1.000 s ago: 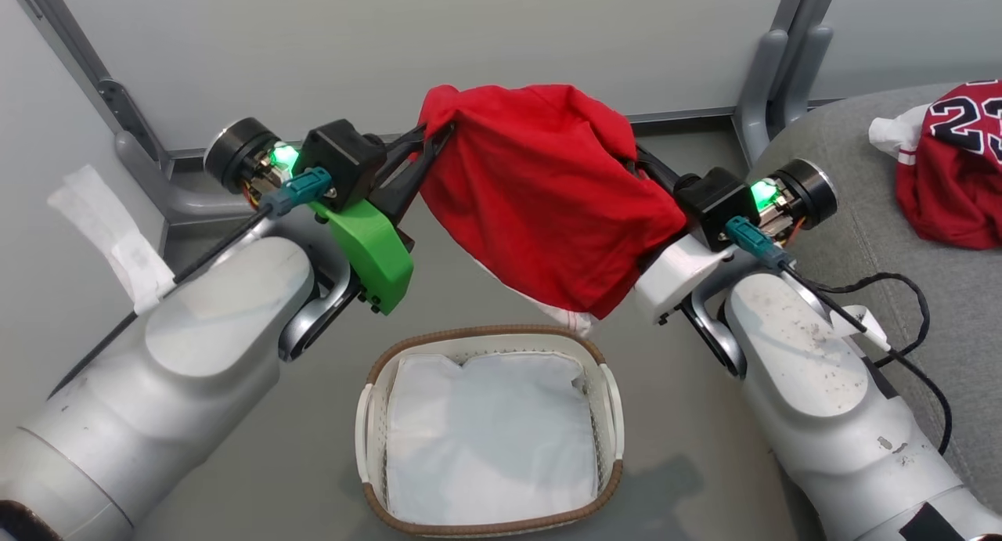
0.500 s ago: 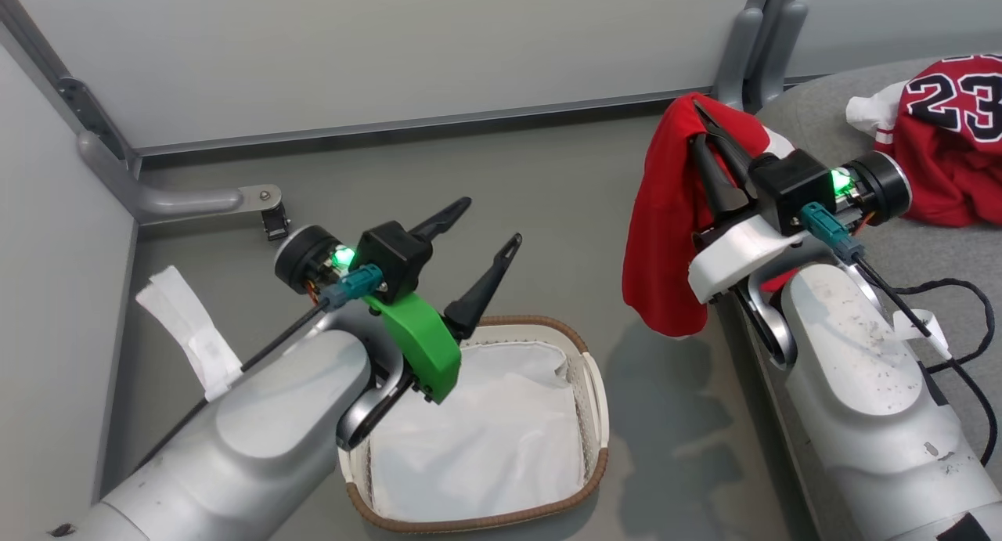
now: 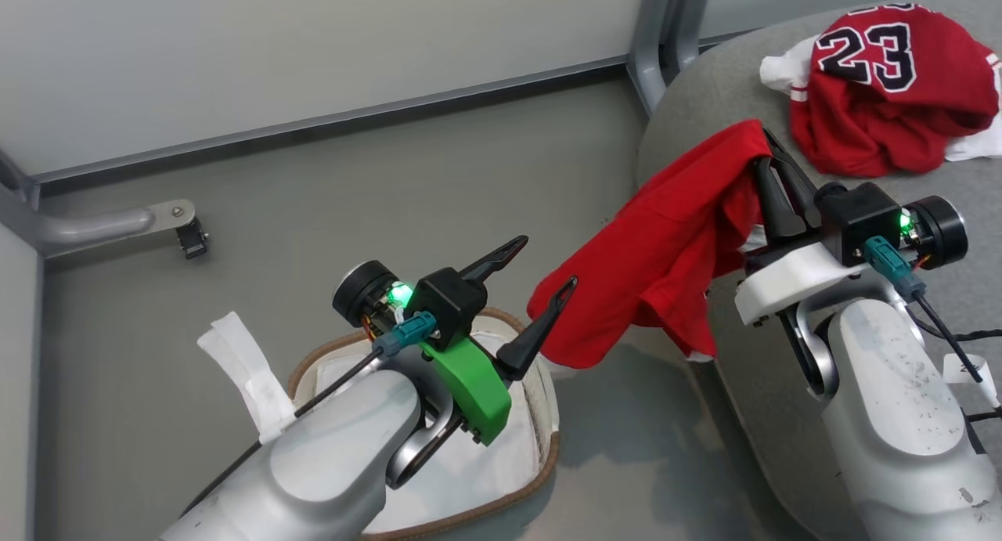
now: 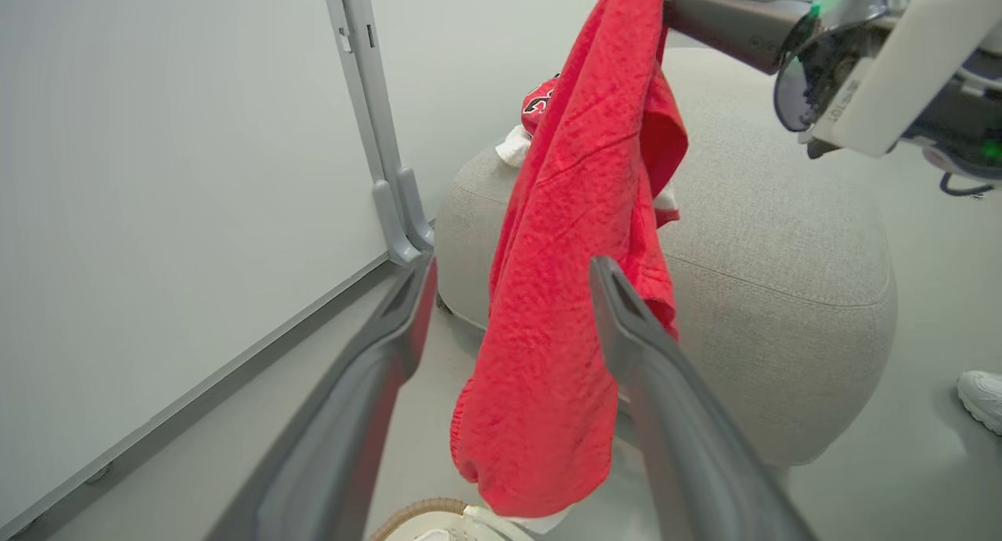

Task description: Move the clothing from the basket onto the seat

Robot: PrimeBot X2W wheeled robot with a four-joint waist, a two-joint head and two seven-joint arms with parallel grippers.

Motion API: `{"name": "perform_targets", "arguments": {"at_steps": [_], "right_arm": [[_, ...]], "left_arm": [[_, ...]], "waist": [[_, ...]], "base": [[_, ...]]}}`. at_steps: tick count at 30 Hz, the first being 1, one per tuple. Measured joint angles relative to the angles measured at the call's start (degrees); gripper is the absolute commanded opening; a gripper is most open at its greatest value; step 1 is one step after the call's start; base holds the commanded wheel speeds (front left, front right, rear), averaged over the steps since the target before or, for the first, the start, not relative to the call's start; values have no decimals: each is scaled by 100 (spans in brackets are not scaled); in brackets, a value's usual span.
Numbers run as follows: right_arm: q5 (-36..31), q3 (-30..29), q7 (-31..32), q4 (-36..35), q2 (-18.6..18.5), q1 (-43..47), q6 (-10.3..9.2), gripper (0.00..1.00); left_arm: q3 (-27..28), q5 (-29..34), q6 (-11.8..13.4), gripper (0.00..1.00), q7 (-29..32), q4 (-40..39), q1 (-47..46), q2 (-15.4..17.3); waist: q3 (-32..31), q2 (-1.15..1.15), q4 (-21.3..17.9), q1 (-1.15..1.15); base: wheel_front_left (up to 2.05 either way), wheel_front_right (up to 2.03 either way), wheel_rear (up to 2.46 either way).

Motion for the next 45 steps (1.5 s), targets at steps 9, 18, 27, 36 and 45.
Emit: {"name": "perform_targets", "arguments": {"at_steps": [9, 18, 27, 36, 45], "right_arm": [[-42, -416, 0, -385, 56, 450, 0, 0], [-58, -611, 0, -610, 180, 671, 0, 0], [-21, -619, 0, -400, 232, 521, 0, 0], [182, -345, 99, 227, -349, -1021, 0, 0], [264, -407, 639, 820, -1434, -3169, 0, 0]], "left_arm": [[116, 326, -126, 100, 0, 52, 82, -185], [133, 497, -219, 100, 0, 109, 80, -223], [156, 587, -256, 100, 0, 111, 64, -246], [487, 655, -236, 100, 0, -15, 49, -178], [808, 824, -118, 100, 0, -307, -54, -3]], "waist": [[177, 0, -649, 0], [388, 0, -1206, 0], [620, 0, -1351, 0], [871, 0, -1135, 0], [1293, 0, -821, 0]], "base": [[0, 0, 0], [0, 0, 0], [0, 0, 0], [0, 0, 0], [0, 0, 0]]}}
